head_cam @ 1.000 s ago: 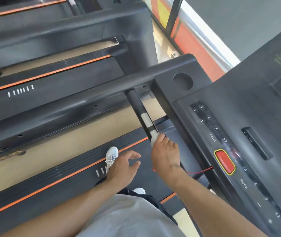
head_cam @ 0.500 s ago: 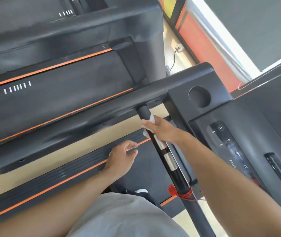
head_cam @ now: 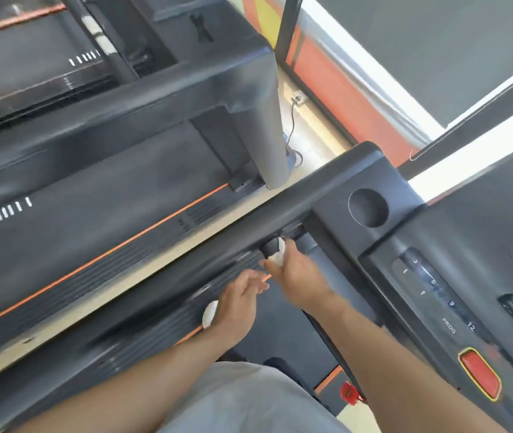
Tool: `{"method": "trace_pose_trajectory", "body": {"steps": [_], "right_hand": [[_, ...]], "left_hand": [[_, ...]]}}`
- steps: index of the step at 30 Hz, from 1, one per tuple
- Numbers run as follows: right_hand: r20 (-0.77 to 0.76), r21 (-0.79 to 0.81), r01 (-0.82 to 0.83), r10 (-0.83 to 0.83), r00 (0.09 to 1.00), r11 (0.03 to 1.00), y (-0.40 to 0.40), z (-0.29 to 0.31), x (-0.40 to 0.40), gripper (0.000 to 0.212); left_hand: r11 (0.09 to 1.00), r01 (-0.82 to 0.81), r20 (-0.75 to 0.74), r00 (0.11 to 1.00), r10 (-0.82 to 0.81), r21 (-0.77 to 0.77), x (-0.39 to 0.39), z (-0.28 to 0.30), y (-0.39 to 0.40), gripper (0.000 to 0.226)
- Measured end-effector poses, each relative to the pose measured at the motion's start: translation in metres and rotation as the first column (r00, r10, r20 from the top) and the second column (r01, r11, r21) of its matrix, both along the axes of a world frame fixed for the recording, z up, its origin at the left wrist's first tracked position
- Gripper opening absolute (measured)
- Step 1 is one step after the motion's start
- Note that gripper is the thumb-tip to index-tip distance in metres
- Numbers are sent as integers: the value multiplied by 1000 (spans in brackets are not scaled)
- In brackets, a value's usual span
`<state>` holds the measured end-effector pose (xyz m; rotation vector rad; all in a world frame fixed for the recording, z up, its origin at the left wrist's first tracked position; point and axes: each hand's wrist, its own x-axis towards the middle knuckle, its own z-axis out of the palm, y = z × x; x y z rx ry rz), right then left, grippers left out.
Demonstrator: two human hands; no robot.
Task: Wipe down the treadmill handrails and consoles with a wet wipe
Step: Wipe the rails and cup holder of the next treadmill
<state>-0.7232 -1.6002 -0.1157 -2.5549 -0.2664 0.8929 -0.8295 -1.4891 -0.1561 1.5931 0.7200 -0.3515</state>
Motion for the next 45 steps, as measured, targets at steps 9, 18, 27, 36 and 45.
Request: {"method": "trace_pose_trajectory", "body": {"steps": [9,18,27,36,45], "right_hand": [[-138,14,5,-3,990,1000,-1,8,8,47],[-380,317,104,26,925,943,-38,10,2,19],[-396,289,-104,218,892,952,-114,28,-34,39],[150,171,-19,-7,989,985,-179,55,-87,60],[-522,604,330,47,852,725,-195,67,-116,19]], "left_hand": [[995,-6,-60,998,0,-102,19,21,-9,44],[992,-117,-68,991,113,-45,-7,22,-36,30],[983,-176,-38,984,175,-51,-46,29,-100,23],[926,-366,270,885,378,-96,-74,61,-168,10],[937,-324,235,908,348,-134,-101,84,-177,17]]}}
